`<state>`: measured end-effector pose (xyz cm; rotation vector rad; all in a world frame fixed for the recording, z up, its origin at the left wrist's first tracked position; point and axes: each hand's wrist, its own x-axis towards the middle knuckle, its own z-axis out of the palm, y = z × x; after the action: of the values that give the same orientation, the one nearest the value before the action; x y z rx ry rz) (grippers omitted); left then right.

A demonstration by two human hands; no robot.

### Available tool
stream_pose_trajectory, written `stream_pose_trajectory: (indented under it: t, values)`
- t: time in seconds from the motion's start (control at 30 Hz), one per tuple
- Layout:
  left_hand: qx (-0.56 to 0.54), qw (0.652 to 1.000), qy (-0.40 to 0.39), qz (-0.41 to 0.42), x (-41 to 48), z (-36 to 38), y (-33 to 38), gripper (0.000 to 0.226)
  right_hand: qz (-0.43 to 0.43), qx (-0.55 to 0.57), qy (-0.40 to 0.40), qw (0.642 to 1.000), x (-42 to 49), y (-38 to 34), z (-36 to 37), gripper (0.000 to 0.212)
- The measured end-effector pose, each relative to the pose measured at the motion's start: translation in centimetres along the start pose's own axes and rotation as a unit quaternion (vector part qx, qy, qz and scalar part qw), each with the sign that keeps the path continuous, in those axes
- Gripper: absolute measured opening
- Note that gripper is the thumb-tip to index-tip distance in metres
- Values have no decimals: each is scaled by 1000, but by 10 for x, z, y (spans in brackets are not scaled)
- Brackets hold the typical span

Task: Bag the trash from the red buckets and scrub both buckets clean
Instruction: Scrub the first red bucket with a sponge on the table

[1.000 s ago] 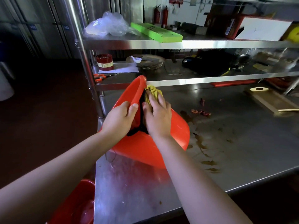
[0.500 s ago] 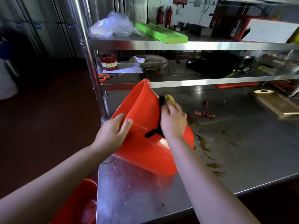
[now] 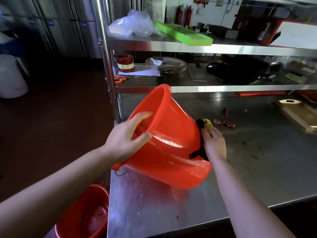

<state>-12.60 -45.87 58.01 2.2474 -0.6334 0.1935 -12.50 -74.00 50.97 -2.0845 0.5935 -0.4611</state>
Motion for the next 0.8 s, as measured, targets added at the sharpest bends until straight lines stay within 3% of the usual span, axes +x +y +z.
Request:
stream_pose_trajectory:
  t: [0.07, 0.13, 0.2, 0.23, 0.33, 0.47, 0.63, 0.7, 0.8]
  values:
    - [-157, 984, -19, -87, 28, -4, 17, 56, -8, 1, 6, 1000, -2, 4, -1, 40]
    - [-253, 937, -52, -236, 60, -5, 40, 49, -26, -7, 26, 999, -7, 3, 2, 33]
    - [-266, 906, -67, -324, 78, -2, 55, 47, -56, -32, 42, 997, -14, 2, 8, 31]
    - [-229, 913, -54, -333, 83, 0, 58, 47, -68, -50, 43, 995, -16, 0, 11, 33]
    - [-95, 956, 29, -276, 72, 12, 56, 40, -129, -69, 41, 988, -22, -18, 21, 42]
    - [0, 982, 61, -179, 65, 24, 46, 37, -227, -30, 16, 973, -35, -79, 41, 51]
    - [-8, 988, 89, -125, 53, 20, 28, 30, -291, -49, 11, 955, -33, -87, 54, 49]
    - [-34, 987, 89, -127, 45, 15, 16, 29, -247, -72, 14, 966, -27, -63, 48, 44]
    - [-67, 984, 105, -126, 29, 8, 1, 19, -109, -100, -8, 989, -13, -20, 29, 42]
